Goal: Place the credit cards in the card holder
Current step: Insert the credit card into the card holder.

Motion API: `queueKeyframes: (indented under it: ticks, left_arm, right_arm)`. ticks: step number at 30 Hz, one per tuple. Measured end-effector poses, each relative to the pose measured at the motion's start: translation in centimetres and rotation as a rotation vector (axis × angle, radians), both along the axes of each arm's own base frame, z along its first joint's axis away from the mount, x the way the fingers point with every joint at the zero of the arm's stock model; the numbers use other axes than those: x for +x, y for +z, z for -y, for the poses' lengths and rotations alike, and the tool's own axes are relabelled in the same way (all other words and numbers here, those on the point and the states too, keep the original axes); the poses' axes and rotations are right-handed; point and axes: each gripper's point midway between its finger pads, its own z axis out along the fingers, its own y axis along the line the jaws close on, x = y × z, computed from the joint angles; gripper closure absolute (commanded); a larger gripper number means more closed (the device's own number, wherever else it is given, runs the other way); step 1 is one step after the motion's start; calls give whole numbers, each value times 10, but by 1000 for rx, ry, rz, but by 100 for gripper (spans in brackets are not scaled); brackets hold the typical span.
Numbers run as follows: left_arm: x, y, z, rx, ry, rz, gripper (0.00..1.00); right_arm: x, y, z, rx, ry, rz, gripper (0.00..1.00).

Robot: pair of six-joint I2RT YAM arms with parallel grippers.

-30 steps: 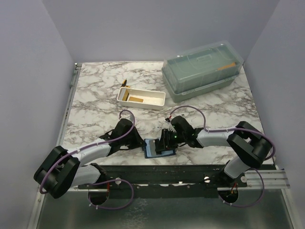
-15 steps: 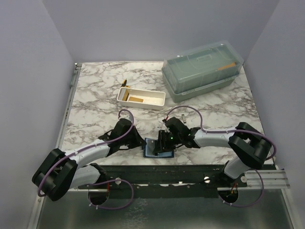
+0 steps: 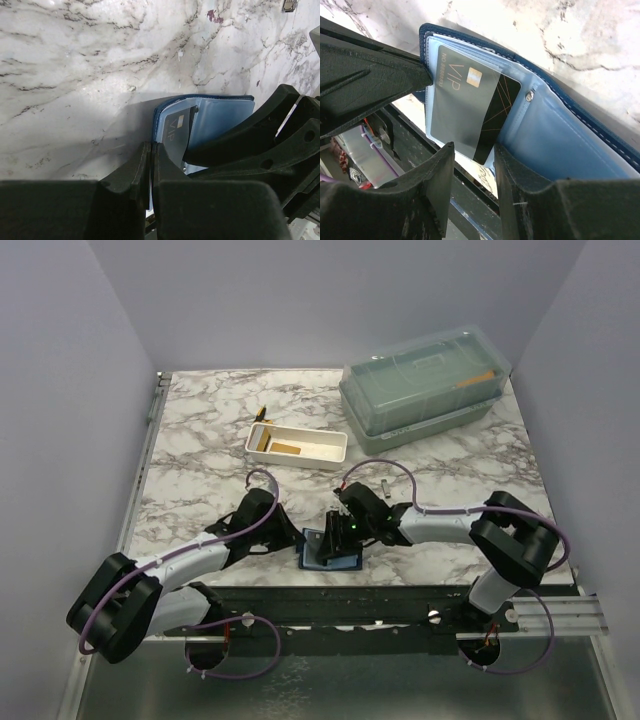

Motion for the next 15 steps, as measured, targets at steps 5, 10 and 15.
queueKeyframes:
  ticks: [5, 10, 15]
  left_arm:
    - [-4, -2, 1, -6, -1, -14, 100]
    - [-3, 0, 2, -14, 0, -14, 100]
    - [0, -1, 0, -20, 19, -8, 90]
  right_arm:
    - [0, -1, 7, -16, -17, 13, 58]
    - [2, -2, 4, -23, -15, 11, 58]
    - [7, 0, -2, -54, 6, 8, 55]
